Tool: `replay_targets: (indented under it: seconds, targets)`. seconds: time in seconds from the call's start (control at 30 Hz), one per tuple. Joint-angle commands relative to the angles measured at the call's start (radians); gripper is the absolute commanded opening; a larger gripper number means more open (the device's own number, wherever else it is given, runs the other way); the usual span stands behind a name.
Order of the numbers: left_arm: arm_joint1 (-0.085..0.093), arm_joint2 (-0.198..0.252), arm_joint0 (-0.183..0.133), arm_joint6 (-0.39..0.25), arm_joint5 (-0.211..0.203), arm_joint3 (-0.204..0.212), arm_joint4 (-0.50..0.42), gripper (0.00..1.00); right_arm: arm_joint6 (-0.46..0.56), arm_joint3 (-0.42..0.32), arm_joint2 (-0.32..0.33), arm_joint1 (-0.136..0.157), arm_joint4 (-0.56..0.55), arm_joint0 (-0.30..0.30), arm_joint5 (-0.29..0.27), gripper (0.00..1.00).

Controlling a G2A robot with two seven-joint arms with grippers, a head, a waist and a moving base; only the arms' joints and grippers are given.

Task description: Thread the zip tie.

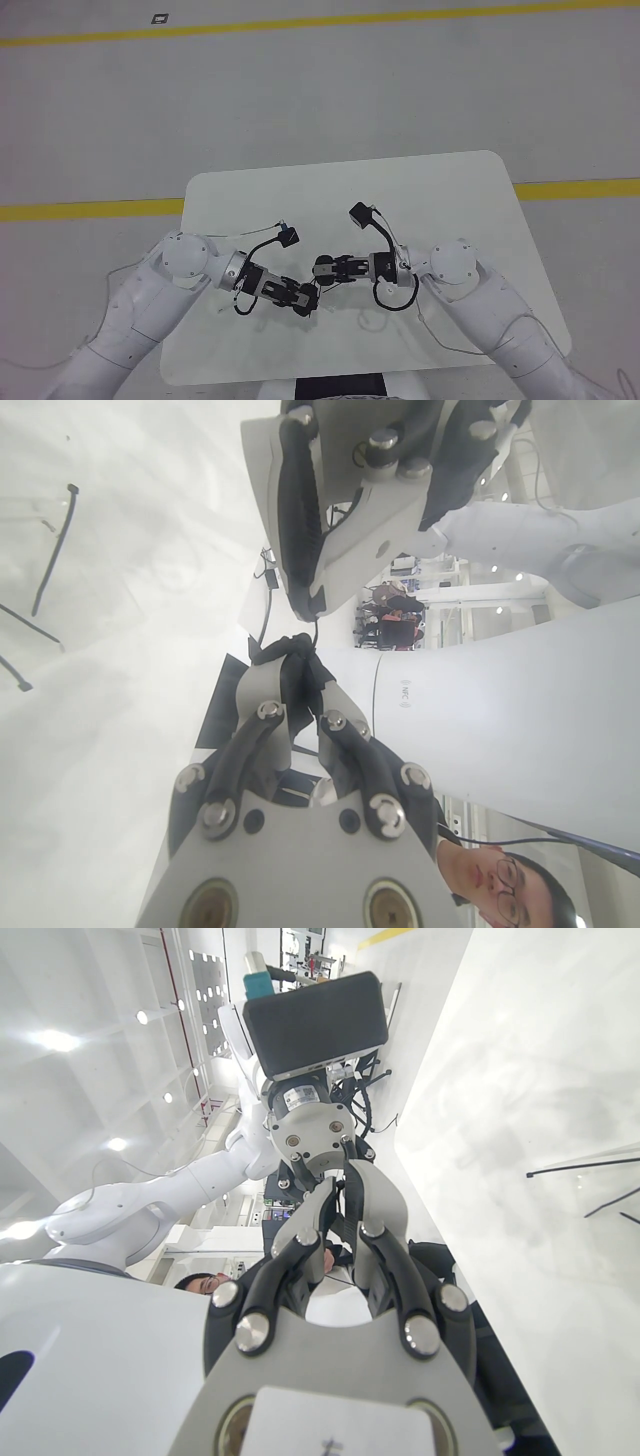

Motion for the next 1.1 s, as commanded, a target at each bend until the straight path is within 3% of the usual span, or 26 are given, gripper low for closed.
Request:
replay_targets:
  seconds: [0.0, 0.2, 0.4, 0.43, 0.47, 0.7, 1.07]
  targets:
    - [0.0, 0.0, 0.0, 0.0, 0.0, 0.0, 0.0, 0.0, -0.003, 0.0, -0.001, 0.0, 0.001, 0.0, -0.001, 0.0]
    - [0.0, 0.0, 0.0, 0.0, 0.0, 0.0, 0.0, 0.0, -0.016, 0.001, -0.002, 0.003, 0.002, 0.0, 0.001, 0.0]
    - [0.0, 0.0, 0.0, 0.0, 0.0, 0.0, 0.0, 0.46, -0.036, 0.003, 0.007, 0.006, 0.013, -0.01, -0.006, 0.0]
    - [0.0, 0.0, 0.0, 0.0, 0.0, 0.0, 0.0, 0.64, -0.037, 0.003, 0.008, 0.007, 0.016, -0.011, -0.008, 0.0]
    - [0.0, 0.0, 0.0, 0.0, 0.0, 0.0, 0.0, 1.0, -0.037, 0.003, 0.01, 0.007, 0.019, -0.013, -0.009, 0.0]
    - [0.0, 0.0, 0.0, 0.0, 0.0, 0.0, 0.0, 1.0, -0.055, 0.007, 0.024, 0.012, 0.033, -0.024, -0.012, 0.0]
    - [0.0, 0.0, 0.0, 0.0, 0.0, 0.0, 0.0, 1.0, -0.163, 0.005, 0.064, 0.017, 0.043, -0.048, 0.032, 0.0]
